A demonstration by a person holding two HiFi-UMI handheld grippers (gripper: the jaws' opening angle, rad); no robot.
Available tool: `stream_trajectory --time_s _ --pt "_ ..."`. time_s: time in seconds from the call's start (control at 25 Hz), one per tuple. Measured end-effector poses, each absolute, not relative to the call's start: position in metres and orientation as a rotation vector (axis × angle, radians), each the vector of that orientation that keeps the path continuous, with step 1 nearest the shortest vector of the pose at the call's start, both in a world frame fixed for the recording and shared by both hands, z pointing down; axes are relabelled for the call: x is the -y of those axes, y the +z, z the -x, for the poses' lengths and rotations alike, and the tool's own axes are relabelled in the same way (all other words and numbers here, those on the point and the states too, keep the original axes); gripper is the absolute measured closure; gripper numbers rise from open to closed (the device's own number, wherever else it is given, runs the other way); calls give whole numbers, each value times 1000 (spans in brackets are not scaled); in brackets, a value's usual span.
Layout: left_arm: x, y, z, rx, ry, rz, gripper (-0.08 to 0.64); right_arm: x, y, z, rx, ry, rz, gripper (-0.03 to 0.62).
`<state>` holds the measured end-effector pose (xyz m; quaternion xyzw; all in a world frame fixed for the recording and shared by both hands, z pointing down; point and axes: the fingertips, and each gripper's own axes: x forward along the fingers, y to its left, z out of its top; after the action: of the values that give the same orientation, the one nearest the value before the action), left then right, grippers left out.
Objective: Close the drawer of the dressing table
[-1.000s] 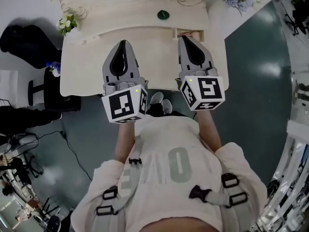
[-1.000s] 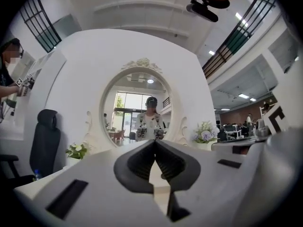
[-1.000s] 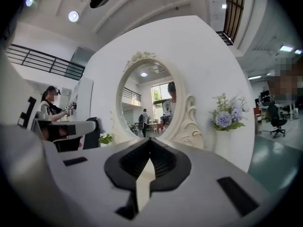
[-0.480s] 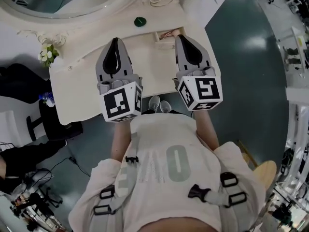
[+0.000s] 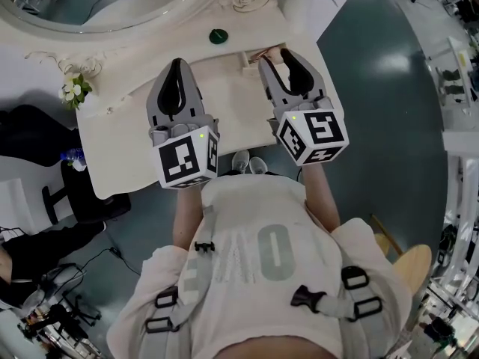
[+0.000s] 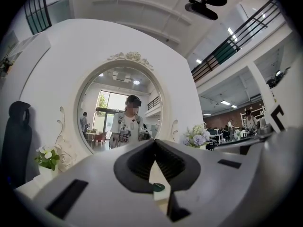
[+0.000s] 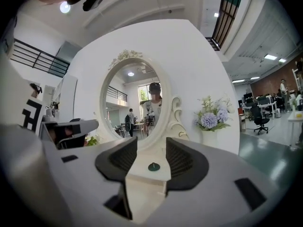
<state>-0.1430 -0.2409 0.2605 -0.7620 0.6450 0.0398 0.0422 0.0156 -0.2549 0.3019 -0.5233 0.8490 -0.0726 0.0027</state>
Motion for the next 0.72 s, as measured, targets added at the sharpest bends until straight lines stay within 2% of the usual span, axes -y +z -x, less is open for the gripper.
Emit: stream_trajectory --time_s 0.16,0.52,0.72 --pt "239 263 148 -1987 118 2333 540 263 319 -17 -2683 -324 1640 329" --pt "235 278 157 -2043 57 2298 540 276 384 -42 -2777 -442 1793 279" --pt "237 294 160 -2073 5 2298 540 282 438 -54 -2808 -582 1876 282"
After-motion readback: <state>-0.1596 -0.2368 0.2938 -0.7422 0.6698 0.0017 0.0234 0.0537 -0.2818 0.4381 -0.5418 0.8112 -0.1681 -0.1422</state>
